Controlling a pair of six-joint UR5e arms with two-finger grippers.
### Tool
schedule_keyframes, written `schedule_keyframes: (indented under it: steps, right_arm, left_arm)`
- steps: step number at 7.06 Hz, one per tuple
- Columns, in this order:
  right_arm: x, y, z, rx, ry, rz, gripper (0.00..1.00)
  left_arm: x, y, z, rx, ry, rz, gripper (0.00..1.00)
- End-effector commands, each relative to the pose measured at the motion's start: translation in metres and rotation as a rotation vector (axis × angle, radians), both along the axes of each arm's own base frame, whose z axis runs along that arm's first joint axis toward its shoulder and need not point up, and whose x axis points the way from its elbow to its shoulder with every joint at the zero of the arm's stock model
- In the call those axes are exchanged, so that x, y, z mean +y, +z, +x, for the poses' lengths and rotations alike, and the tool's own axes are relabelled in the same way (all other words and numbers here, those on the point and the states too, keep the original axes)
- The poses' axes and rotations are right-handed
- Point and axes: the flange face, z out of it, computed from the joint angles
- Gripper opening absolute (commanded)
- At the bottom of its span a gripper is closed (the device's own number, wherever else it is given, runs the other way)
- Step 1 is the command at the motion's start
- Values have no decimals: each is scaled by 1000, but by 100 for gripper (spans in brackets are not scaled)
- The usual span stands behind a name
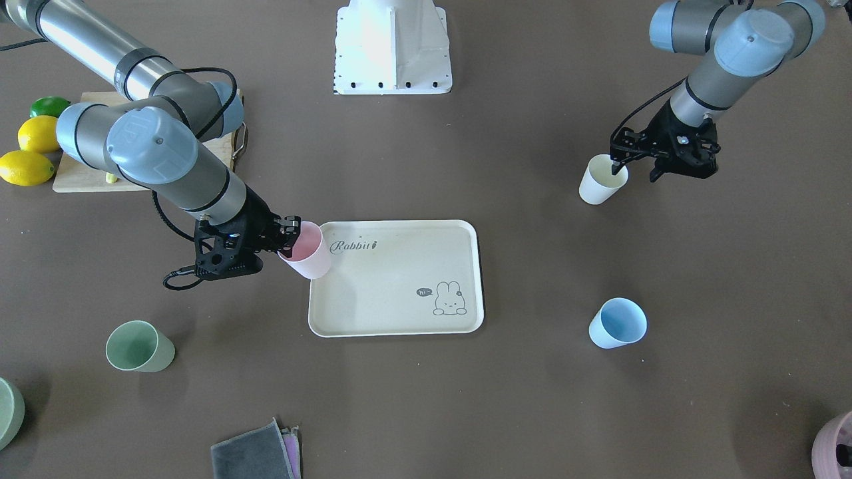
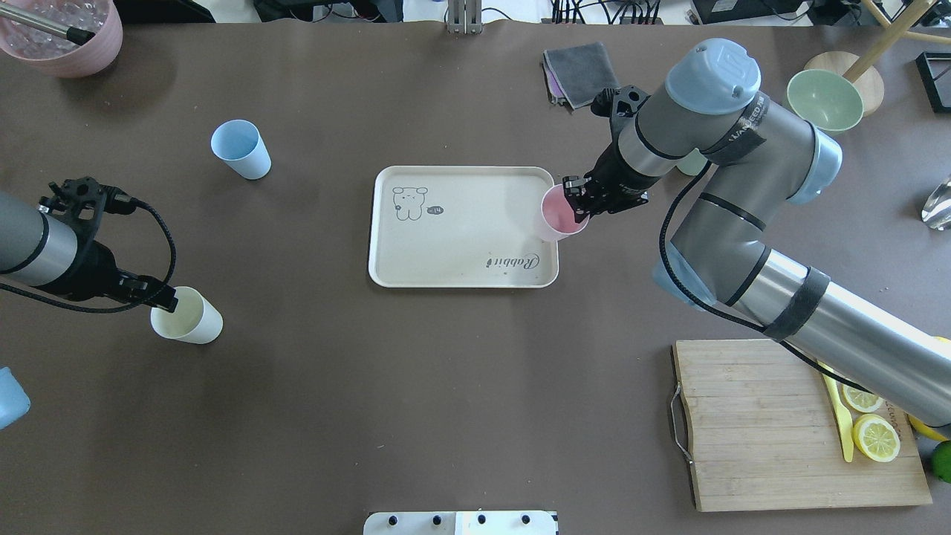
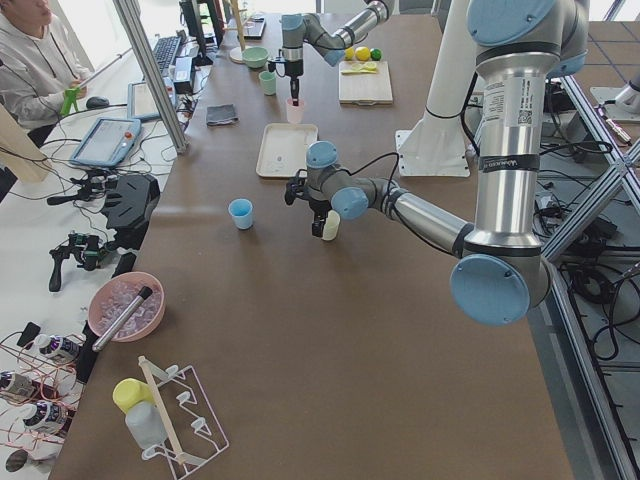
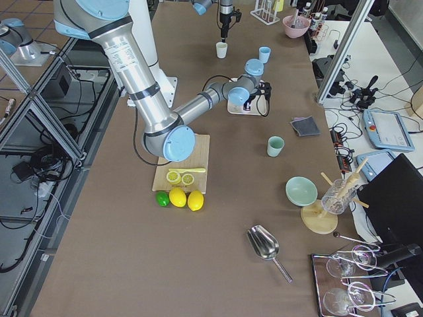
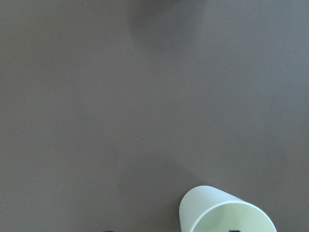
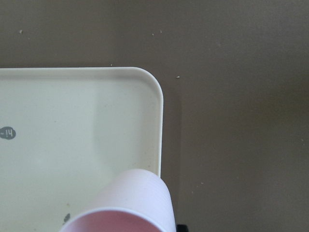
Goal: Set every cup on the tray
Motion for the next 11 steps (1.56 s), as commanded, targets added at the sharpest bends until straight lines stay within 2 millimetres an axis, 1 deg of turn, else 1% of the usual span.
schedule_keyframes:
  steps: [1, 2, 3, 4, 6, 7, 8, 9, 10, 11]
  right_arm:
    - [12, -13, -21, -7, 0, -8, 0]
    - [17, -16, -28, -11, 4, -31, 0]
    - [19, -17, -29, -12, 4, -32, 0]
    - [19, -18, -30, -12, 4, -35, 0]
    - [24, -18, -36, -10, -6, -37, 0]
    - [24, -15, -36, -2, 3, -52, 62]
    - [23, -15, -33, 3, 18, -44, 100]
    - [11, -16, -16, -3, 32, -44, 100]
    - [-10, -14, 17, -36, 20, -82, 100]
    - [-28, -12, 47, -49, 42, -99, 100]
  left_arm:
    - [0, 5, 17, -14, 19, 2, 64]
    - [1, 4, 18, -11, 17, -2, 27]
    - [0, 1, 18, -6, 15, -1, 0]
    - [-3, -15, 22, 19, 17, 15, 0]
    - [-31, -78, 52, 77, -25, 12, 0]
    - [-52, -110, 72, 82, -28, 12, 0]
    - [-81, -153, 103, 103, -52, -1, 0]
    - [-113, -187, 134, 116, -85, -30, 0]
    - [-130, -205, 150, 120, -101, -41, 0]
    - [-139, -206, 161, 113, -105, -47, 0]
